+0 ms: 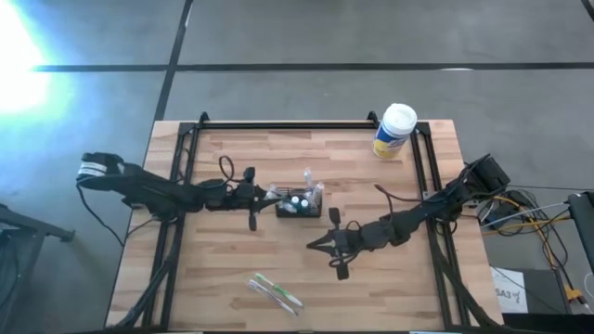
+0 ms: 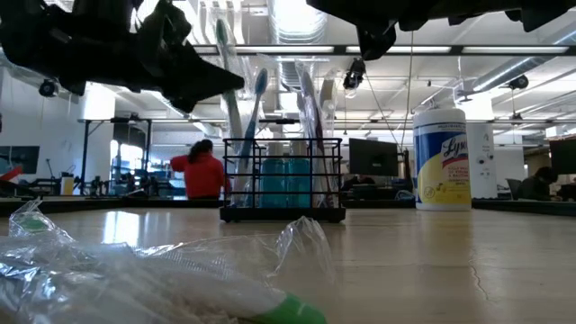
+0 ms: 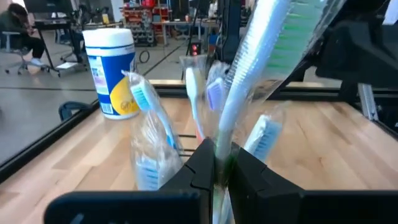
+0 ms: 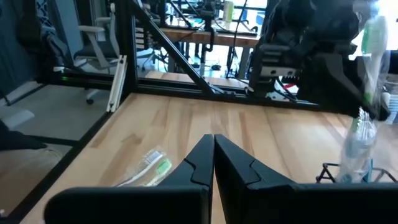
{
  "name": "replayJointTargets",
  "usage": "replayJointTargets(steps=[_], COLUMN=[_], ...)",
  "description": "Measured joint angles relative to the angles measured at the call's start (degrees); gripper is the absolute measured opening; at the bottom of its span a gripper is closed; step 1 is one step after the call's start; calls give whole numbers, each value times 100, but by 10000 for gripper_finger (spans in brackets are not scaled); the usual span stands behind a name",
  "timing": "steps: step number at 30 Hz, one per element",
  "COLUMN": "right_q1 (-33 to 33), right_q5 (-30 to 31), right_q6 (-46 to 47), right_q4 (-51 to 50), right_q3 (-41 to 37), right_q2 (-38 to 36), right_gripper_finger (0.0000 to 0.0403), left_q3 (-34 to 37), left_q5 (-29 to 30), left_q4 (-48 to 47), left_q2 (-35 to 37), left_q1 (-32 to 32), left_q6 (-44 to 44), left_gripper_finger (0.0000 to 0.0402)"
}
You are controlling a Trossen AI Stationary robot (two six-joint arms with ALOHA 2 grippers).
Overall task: Pick & Place toothbrushing station
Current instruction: Put the top green toothbrush into the black mesh organizer
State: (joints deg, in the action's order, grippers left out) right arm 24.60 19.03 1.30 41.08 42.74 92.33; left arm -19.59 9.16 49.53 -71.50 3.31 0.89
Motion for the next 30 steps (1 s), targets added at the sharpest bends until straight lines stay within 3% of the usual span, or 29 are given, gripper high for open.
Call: replayJointTargets(steps=[20, 30], right_q1=[2, 2], right_q5=[0, 2], right_q6=[9, 20], right_q4=[-9, -15], right_q3=[0, 0], right_q2=[0, 0], right_gripper_finger=[9, 9], left_q3=[-13, 7], left_q5=[117, 78], left_q4=[1090, 977], left_q2=[-1772, -1657], left_q1=[-253, -262], left_q6=[-56, 52], left_gripper_finger=[24, 46])
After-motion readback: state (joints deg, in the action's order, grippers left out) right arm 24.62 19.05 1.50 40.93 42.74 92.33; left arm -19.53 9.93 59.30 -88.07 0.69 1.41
